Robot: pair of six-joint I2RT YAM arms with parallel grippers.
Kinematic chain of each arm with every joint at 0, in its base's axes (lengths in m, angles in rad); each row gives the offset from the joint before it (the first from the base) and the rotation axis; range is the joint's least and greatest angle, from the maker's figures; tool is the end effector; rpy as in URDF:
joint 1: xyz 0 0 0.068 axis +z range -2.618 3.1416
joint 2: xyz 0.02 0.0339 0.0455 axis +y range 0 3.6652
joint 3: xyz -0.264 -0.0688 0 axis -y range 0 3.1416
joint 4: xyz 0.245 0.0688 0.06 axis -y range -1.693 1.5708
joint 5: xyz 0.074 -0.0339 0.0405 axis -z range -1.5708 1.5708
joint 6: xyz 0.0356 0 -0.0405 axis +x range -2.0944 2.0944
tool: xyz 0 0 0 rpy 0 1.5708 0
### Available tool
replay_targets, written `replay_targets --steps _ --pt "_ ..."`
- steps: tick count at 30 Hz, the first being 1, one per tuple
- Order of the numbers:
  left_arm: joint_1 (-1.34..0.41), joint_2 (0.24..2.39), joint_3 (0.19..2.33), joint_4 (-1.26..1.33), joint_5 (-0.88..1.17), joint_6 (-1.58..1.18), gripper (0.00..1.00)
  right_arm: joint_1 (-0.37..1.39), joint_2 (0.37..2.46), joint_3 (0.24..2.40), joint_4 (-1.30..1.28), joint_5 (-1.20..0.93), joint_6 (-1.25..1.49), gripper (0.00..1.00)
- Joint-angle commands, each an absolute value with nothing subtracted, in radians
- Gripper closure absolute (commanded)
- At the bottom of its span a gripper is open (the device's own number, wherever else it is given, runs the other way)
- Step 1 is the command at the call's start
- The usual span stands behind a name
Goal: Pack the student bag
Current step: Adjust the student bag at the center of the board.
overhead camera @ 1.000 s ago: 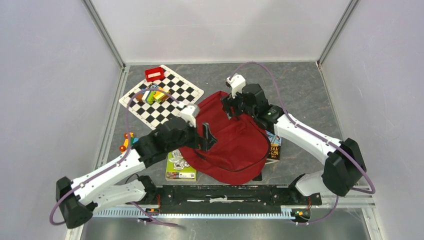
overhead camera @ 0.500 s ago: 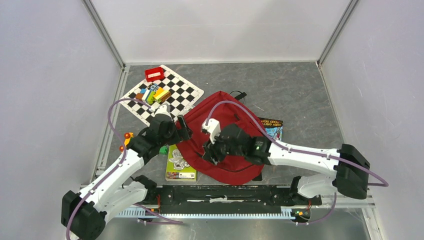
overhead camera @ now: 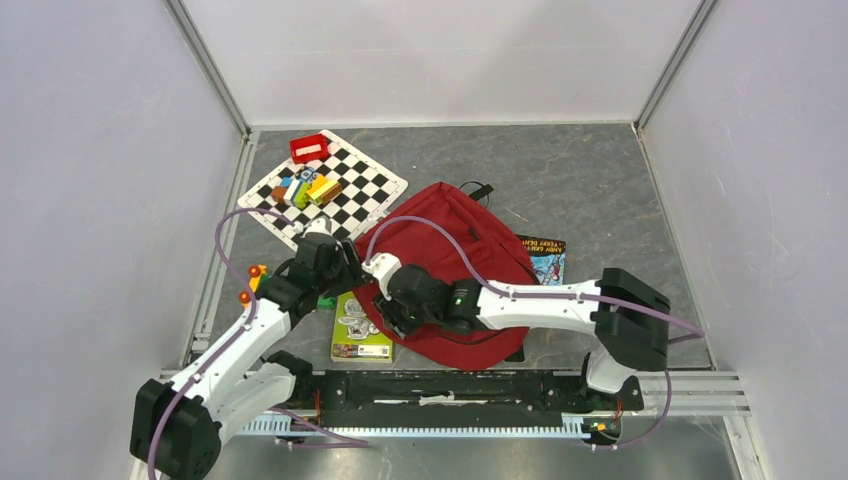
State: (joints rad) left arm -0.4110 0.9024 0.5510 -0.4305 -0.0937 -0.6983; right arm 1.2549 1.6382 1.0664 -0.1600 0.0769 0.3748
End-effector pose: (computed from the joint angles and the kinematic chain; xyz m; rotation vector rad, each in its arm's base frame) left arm 0.1707 -0.0708 0.2156 -0.3883 2.3585 -0.4287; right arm 0.1137 0.3392 0.2216 -0.9920 2.2042 0.7205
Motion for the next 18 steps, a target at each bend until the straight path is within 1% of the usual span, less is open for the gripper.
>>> replay_targets --steps 1,7,11,15,18 --pt "-0.399 0.924 0.525 -0.348 -0.039 -0.706 0.31 1.255 1.686 1.168 -0.214 0.171 0.387 0.6" --pt "-0.397 0.965 0.506 -0.313 -0.011 -0.712 0.36 1.255 1.738 1.206 -0.252 0.253 0.365 0.64" --pt "-0.397 0.965 0.499 -0.311 -0.018 -0.716 0.39 1.254 1.784 1.251 -0.285 0.29 0.335 0.67" --pt "-0.396 0.956 0.491 -0.319 -0.031 -0.716 0.44 1.253 1.817 1.293 -0.295 0.315 0.307 0.7" --pt "-0.396 0.95 0.488 -0.319 -0.031 -0.718 0.46 1.254 1.837 1.321 -0.297 0.322 0.292 0.71"
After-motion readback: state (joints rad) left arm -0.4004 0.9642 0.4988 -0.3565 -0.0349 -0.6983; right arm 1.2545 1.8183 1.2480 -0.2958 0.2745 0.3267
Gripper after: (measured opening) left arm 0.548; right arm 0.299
